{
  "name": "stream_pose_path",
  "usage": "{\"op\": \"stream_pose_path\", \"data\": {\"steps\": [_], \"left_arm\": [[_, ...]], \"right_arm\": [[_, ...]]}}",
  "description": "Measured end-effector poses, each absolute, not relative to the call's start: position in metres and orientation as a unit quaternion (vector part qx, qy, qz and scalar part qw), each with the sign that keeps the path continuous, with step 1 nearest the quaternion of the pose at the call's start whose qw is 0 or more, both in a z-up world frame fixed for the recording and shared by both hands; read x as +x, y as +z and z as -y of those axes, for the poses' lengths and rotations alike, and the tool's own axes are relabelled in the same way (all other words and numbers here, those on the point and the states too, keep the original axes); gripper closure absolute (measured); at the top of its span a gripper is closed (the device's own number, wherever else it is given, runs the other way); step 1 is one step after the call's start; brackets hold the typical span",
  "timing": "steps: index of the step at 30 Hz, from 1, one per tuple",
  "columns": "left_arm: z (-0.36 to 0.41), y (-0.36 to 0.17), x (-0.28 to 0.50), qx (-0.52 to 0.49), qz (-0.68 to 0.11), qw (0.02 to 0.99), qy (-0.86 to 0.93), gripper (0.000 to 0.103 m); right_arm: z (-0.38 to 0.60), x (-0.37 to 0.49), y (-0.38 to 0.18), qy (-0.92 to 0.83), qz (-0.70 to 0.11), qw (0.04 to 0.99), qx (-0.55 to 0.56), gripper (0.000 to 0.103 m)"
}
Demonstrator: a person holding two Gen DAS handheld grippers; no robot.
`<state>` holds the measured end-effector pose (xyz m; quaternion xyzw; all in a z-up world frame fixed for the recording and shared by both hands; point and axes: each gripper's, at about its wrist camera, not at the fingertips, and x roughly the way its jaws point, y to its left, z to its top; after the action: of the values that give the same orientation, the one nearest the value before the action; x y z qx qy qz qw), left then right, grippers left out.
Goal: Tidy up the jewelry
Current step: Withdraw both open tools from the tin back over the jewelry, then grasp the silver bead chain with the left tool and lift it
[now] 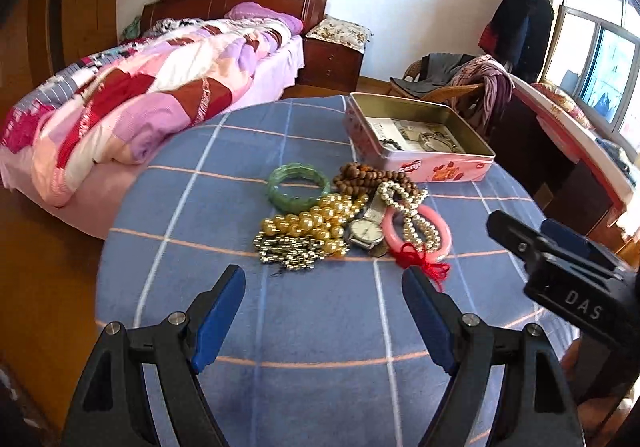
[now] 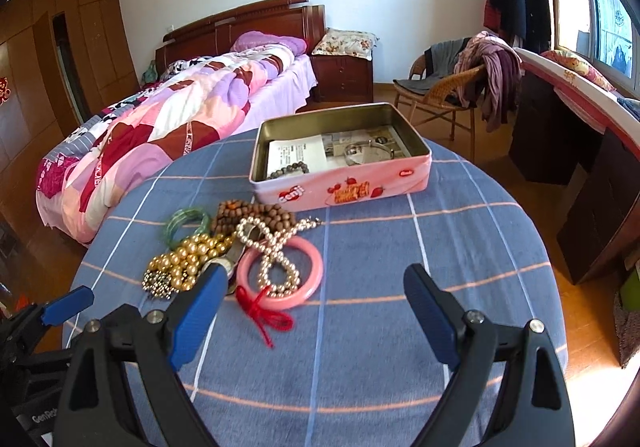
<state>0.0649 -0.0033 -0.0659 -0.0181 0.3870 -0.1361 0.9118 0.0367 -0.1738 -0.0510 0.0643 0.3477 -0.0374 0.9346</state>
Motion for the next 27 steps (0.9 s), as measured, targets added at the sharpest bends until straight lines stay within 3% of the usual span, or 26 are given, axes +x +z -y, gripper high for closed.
{"op": "stream_pose_path", "data": {"steps": [15,22,27], "left_arm": [[-0.014,-0.075,0.056,0.009,-0.385,0.917,-0.105,0.022],[-0.029,-0.089,0.062,0.009,-0.400,0.913,-0.083,0.022],[-0.036,-0.094,0.069,0.001,-0.408,0.909,-0.083,0.022]], "right_arm": [[0.163,0.025,-0.055,-0.044,-0.342,0.937,0.049,0.011],[0.177,0.023,-0.076,-0.042,-0.378,0.922,0.072,0.031],[0.178,0.026,-0.082,-0.033,-0.389,0.917,0.078,0.032]]}}
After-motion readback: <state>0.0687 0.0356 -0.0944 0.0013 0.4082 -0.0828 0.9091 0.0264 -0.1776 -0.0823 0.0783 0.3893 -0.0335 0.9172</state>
